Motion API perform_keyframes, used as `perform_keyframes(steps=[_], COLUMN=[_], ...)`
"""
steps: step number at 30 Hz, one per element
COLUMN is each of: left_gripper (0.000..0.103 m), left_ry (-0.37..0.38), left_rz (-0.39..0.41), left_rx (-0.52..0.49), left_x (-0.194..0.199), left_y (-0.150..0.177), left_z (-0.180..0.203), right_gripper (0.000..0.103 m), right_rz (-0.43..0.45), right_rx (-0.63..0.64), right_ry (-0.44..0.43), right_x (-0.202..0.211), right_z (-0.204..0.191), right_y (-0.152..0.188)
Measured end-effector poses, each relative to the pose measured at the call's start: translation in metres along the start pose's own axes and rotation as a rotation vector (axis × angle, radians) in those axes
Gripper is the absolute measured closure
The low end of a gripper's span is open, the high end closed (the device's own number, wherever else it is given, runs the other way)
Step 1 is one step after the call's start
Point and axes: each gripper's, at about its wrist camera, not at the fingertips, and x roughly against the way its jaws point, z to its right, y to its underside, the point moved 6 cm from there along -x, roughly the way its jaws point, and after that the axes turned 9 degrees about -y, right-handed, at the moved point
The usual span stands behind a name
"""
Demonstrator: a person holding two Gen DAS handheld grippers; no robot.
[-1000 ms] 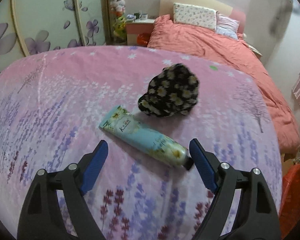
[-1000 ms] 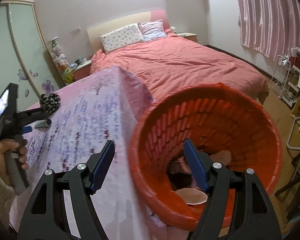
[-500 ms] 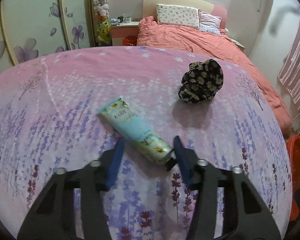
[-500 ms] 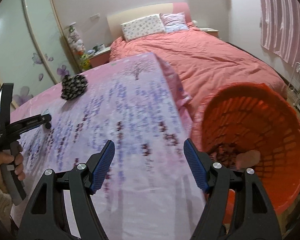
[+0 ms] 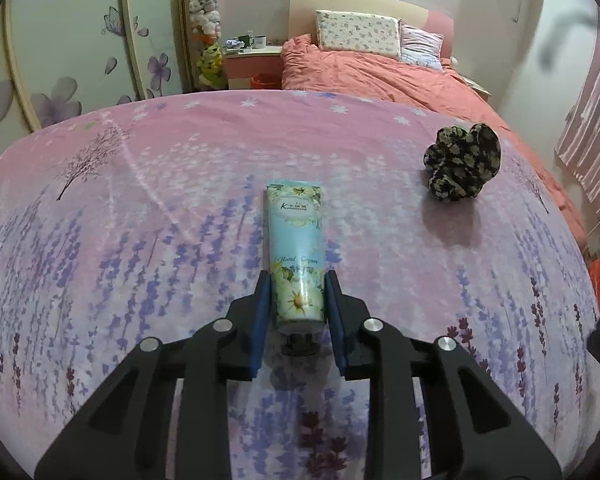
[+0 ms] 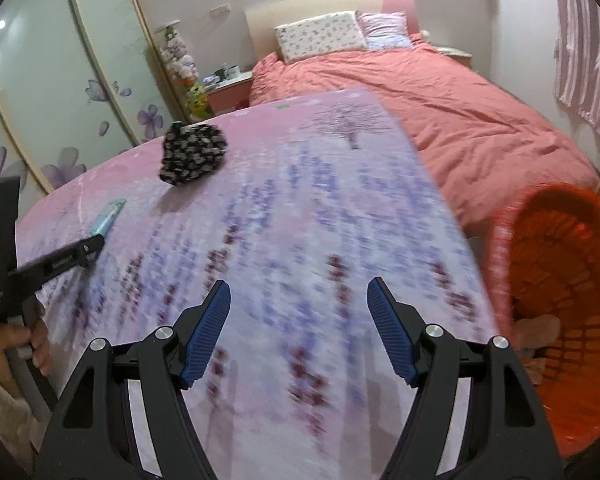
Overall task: Collect trash
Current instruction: 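Grasp the lotion tube with the left tool while the right tool grasps the black floral cloth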
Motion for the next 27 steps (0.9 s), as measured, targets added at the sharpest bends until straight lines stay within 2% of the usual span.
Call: perform_keyframes(steps=[3, 7, 13, 15, 16, 17, 19, 21, 27], left_gripper=[0.076, 0.076, 0.076, 0.075, 0.075, 0.075, 0.075, 0.075, 0.075], left_ry=[-0.017, -0.002, 0.003, 0.004, 0.006, 0.006, 0.005, 0.004, 0.006], left_rz=[0.000, -0.002, -0.002, -0.002, -0.002, -0.002, -0.002, -0.002, -0.002], left_rx=[-0.011, 0.002, 0.006, 0.007, 0.008, 0.009, 0.008, 0.006, 0.009], left_x=[0.001, 0.002, 0.002, 0.002, 0.001, 0.001, 0.002, 0.001, 0.001], left_y=[0.002, 0.000, 0.002, 0.001, 0.002, 0.002, 0.003, 0.003, 0.004], left_z=[0.002, 0.003, 0.000, 0.000, -0.002, -0.003, -0.004, -0.005, -0.005], right_gripper=[0.032, 0.032, 0.033, 0.039, 0.050, 0.065, 0.087, 0.094, 0.096], right_rz=[0.003, 0.008, 0.016, 0.013, 0.006, -0.013, -0.028, -0.006, 0.006], right_rx=[0.015, 0.034, 0.006, -0.001, -0.001, -0.002, -0.011, 0.001, 0.016], right_ry=[-0.027, -0.066, -0.061, -0.051, -0.046, -0.045, -0.065, -0.068, -0.066], right_x=[-0.020, -0.056, -0.102, -0.112, -0.116, -0.123, -0.122, -0.108, -0.052], right_z=[-0.020, -0.050, -0.065, -0.065, -0.064, -0.063, -0.060, -0.056, -0.027], right_y=[-0.016, -0.045, -0.079, -0.083, -0.084, -0.084, -0.080, -0.072, -0.035])
